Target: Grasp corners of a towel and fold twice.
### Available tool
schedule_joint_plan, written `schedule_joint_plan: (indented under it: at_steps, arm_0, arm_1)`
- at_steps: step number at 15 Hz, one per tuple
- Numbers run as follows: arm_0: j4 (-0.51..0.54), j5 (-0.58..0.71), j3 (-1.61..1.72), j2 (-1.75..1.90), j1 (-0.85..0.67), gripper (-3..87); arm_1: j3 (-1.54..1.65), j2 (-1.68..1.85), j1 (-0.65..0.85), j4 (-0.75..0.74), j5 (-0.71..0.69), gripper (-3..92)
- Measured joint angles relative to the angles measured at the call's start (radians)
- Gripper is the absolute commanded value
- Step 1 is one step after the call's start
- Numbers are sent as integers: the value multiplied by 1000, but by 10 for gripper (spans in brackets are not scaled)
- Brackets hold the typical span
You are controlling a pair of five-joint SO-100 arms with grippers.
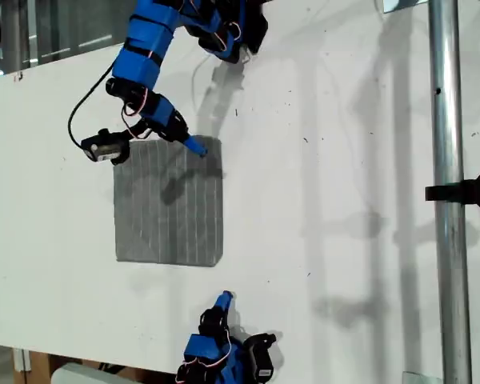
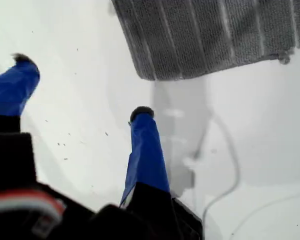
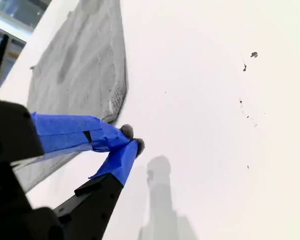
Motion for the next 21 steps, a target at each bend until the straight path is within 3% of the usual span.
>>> schedule_joint_plan:
  at_steps: [2, 6, 10, 12, 14, 15, 21]
  arm_0:
    - [0, 0, 0, 0, 0, -28]
    - [0, -2, 0, 0, 0, -28]
    - [0, -6, 0, 0, 0, -28]
    - [0, -9, 0, 0, 0, -28]
    - [0, -9, 0, 0, 0, -27]
    - [0, -14, 0, 0, 0, -12]
    - [-12, -98, -40, -9, 9, -29]
  arm_1:
    - [14, -14, 9, -31, -18, 383]
    - [291, -86, 74, -295, -48, 367]
    - [324, -270, 101, -453, -55, 348]
    - [321, -348, 100, -476, -55, 284]
    - [281, -393, 100, -472, -55, 31]
    - [268, -399, 101, -471, -55, -2]
    - [245, -400, 80, -479, -55, -2]
